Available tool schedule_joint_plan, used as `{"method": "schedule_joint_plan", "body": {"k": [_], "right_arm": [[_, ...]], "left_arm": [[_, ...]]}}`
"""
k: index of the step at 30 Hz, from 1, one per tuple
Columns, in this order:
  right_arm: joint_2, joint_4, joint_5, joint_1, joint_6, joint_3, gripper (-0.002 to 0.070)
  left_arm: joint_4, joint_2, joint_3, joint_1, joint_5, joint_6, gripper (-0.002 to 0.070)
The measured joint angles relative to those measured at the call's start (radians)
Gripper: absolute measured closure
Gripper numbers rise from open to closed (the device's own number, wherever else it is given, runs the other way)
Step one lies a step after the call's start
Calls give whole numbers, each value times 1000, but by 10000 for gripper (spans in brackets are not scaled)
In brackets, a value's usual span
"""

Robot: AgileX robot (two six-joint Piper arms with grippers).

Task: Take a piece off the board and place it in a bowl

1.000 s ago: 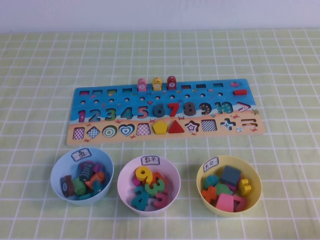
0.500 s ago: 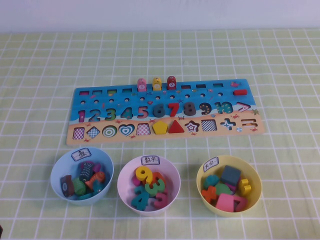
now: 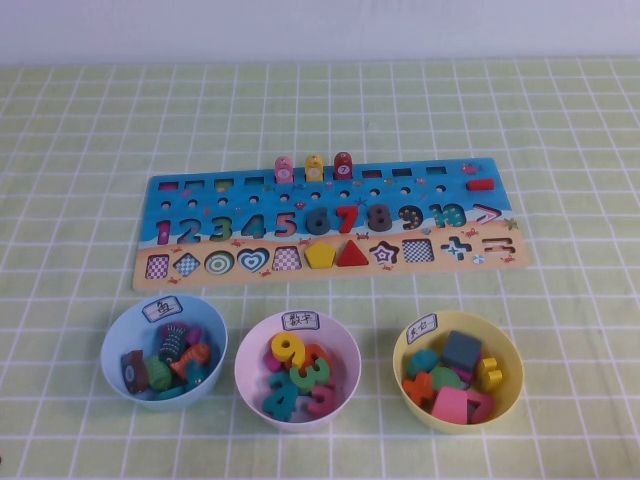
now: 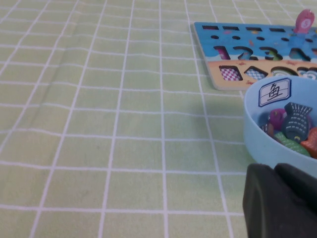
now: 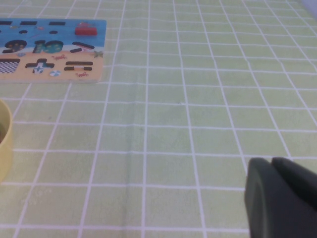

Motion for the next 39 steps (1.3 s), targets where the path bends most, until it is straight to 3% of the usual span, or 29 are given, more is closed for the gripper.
{"method": "schedule_joint_plan", "body": {"k": [8, 39], "right_arm": [[0, 0, 0, 0, 0, 0, 694], [0, 0, 0, 0, 0, 0, 694]], "left_arm": [[4, 0, 0, 0, 0, 107, 678], [4, 0, 0, 0, 0, 109, 678]]}}
